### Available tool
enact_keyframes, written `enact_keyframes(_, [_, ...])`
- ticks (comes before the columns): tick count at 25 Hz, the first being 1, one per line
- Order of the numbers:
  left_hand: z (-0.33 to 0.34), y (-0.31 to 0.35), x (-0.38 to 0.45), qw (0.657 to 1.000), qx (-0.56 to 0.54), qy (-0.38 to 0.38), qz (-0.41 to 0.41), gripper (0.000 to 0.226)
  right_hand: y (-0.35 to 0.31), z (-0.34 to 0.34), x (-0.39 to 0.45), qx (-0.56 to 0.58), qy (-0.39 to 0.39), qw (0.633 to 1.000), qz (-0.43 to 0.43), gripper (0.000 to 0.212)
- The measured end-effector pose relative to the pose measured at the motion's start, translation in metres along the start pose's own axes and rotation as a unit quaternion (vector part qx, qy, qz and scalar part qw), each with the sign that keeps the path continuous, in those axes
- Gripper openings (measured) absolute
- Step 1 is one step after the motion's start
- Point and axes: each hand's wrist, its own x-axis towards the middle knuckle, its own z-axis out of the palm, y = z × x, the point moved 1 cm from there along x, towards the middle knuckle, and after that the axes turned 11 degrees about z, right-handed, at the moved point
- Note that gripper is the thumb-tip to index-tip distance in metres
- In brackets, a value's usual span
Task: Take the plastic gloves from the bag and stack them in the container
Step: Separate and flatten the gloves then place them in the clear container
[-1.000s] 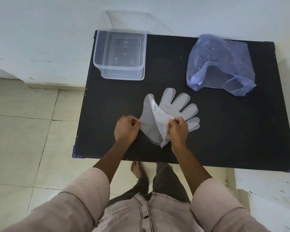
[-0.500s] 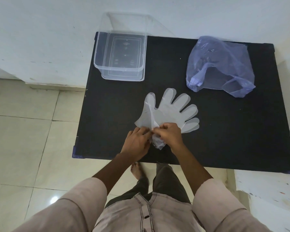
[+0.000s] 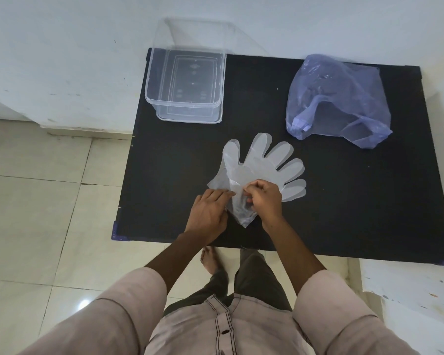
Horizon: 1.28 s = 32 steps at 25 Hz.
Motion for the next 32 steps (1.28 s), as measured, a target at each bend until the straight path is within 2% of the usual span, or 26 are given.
enact_keyframes(5, [-0.002,0.001,-0.001,1.000,0.004,-0.001,-0.003,0.048,-0.006,0.003,-0.002,0.011,-0.020,1.000,-0.002,0.011])
enact_keyframes(7, [-0.003,0.001,-0.001,1.000,0.007,-0.016,0.018,0.050,-0.008,0.005,-0.004,-0.009,-0.028,0.999,-0.012,0.014])
enact_keyframes(10, [-0.003,0.002,-0.002,0.998,-0.007,-0.028,0.054,0.053,-0.011,0.004,-0.004,-0.021,-0.014,0.999,-0.028,0.009])
enact_keyframes(14, [-0.005,0.004,-0.003,0.999,-0.034,0.007,0.011,0.046,-0.012,-0.005,-0.001,0.017,-0.002,1.000,0.000,0.010])
enact_keyframes(19, [0.009,-0.002,-0.001,0.993,0.046,-0.095,0.045,0.055,-0.004,-0.015,-0.003,0.065,-0.018,0.997,0.047,0.011])
enact_keyframes(23, [0.011,-0.003,-0.002,0.992,0.055,-0.103,0.053,0.058,0.006,-0.014,-0.005,0.022,-0.035,0.998,0.037,0.011])
enact_keyframes(28, [0.007,-0.008,0.001,0.987,0.074,-0.123,0.066,0.063,0.009,-0.019,-0.001,0.062,-0.021,0.997,0.044,0.002])
enact_keyframes(32, [0.011,-0.004,0.002,0.982,0.105,-0.139,0.074,0.060,-0.001,-0.029,0.000,0.070,0.025,0.997,0.032,0.007])
